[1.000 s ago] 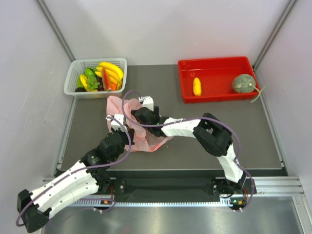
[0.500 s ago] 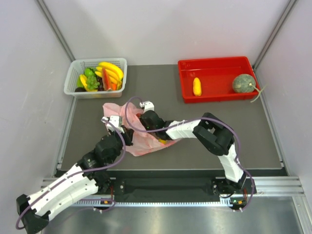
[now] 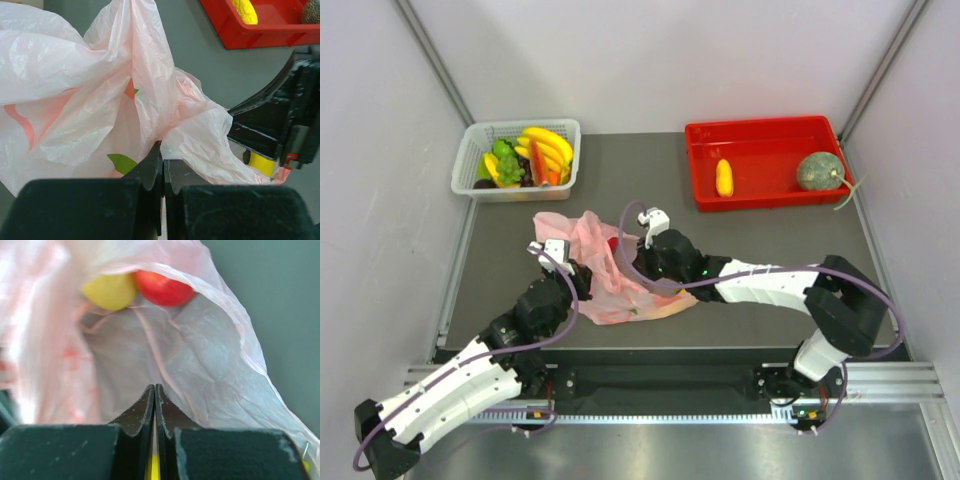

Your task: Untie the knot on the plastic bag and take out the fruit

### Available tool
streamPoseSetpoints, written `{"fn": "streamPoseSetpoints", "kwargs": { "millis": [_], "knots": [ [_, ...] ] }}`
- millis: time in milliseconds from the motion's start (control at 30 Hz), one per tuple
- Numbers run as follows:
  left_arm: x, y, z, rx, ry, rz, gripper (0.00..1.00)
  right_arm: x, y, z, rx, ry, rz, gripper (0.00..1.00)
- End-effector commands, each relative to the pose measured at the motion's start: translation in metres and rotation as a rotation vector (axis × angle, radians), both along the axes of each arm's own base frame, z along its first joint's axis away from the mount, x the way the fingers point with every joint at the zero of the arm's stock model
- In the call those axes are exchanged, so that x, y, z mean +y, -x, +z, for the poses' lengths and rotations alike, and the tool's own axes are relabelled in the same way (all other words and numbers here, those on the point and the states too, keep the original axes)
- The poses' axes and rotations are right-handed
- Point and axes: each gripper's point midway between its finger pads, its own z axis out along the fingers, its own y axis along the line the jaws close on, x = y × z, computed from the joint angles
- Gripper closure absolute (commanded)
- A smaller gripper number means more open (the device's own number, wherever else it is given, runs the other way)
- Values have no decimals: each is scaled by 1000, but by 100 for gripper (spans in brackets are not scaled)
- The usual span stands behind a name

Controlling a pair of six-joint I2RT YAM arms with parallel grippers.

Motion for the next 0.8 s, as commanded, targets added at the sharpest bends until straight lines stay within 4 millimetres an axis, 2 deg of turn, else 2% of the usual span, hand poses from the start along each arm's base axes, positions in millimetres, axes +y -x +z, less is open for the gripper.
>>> {"fn": "streamPoseSetpoints", "kwargs": {
  "millis": [0, 33, 100, 167, 267, 400, 467, 533, 567, 667, 767],
  "knots": [
    [-3, -2, 4, -15, 20, -2, 100, -4, 13, 6, 17, 38, 82, 98],
    [-4, -1, 2, -12, 20, -9, 100, -12, 20, -7, 53, 109, 99, 94],
    [-8, 0, 0, -1, 22, -30, 100, -13, 25, -14, 79, 154, 132, 70],
    [-12, 2, -1, 6, 32, -45, 100, -22, 31, -21, 108, 210, 148, 55],
    [-16, 2, 0, 7, 45, -65, 100, -32, 40, -27, 131, 277, 185, 52],
    [-19, 2, 2, 0, 48, -74, 100, -45, 73, -26, 182, 334, 309, 55],
    [-20, 2, 3, -4, 50, -77, 100, -50, 84, -25, 176, 375, 338, 49],
    [-20, 1, 2, -5, 50, -79, 100, -63, 95, -34, 202, 459, 356, 45],
    [-20, 2, 2, -7, 52, -81, 100, -64, 107, -36, 206, 489, 382, 41],
    [-20, 3, 2, -5, 53, -85, 100, -67, 125, -38, 191, 549, 400, 37],
    [-18, 4, 0, -7, 59, -81, 100, -67, 126, -33, 146, 565, 370, 31]
  ]
}}
